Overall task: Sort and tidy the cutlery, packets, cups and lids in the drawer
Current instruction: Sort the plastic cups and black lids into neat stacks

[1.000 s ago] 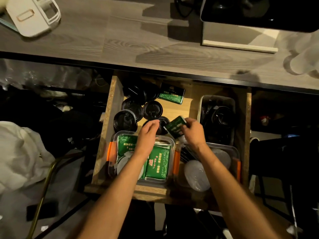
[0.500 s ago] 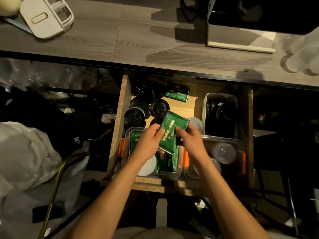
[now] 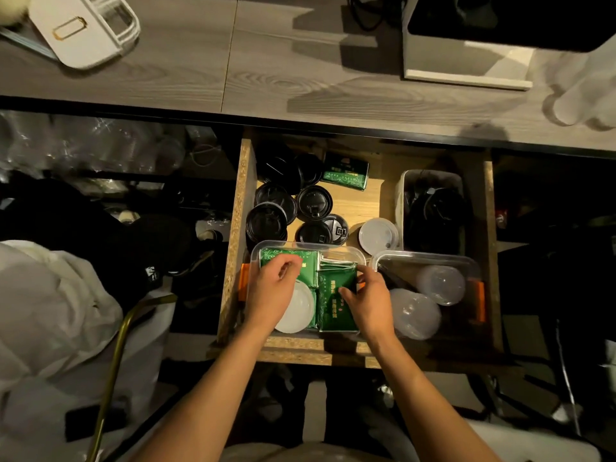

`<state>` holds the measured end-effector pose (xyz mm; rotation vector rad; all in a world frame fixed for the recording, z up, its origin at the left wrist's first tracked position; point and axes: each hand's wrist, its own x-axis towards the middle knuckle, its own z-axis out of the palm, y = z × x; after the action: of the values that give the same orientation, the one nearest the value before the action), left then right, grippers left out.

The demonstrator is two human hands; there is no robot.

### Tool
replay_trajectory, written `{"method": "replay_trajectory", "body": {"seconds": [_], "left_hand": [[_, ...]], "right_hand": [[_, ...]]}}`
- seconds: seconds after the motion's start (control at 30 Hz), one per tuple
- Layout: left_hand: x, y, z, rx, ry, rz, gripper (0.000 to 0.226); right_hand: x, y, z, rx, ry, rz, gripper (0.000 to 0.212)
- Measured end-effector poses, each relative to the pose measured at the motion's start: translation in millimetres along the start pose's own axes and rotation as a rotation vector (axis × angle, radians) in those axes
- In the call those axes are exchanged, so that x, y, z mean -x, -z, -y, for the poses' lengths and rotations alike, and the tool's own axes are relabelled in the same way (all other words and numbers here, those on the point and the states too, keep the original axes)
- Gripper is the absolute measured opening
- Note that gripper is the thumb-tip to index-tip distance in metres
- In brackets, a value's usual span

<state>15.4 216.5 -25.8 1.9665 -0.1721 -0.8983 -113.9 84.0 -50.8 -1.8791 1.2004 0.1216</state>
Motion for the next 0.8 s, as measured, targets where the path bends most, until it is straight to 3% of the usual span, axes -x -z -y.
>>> {"method": "replay_trajectory", "body": {"seconds": [0.1, 0.23, 0.37, 0.47, 0.57, 0.7, 0.8], "left_hand": [[1, -2, -7, 0.085, -0.026, -0.011, 0.019], [-10, -14, -34, 0.323, -0.002, 0.058, 0.02], [-49, -33, -67, 0.38, -0.012, 0.106, 0.024], [-94, -49, -79, 0.391, 0.049, 0.107, 0.028], [-134, -64, -84, 0.455, 0.18, 0.092, 0.045], [-175, -84, -91, 0.752, 0.371, 0.076, 0.061], [-197, -102, -89, 0.905, 0.479, 0.039, 0.068]], "right_hand": [[4, 4, 8, 0.023, -0.01, -0.123, 0.053], [-10, 19, 31, -0.317, 0.006, -0.17, 0.046], [-62, 33, 52, -0.542, -0.03, -0.127, 0.042], [-111, 39, 56, -0.523, -0.058, -0.142, 0.043], [-160, 43, 56, -0.445, -0.07, -0.133, 0.047], [-226, 40, 55, -0.257, -0.032, -0.082, 0.054], [-267, 36, 54, -0.093, 0.015, -0.061, 0.037]]}}
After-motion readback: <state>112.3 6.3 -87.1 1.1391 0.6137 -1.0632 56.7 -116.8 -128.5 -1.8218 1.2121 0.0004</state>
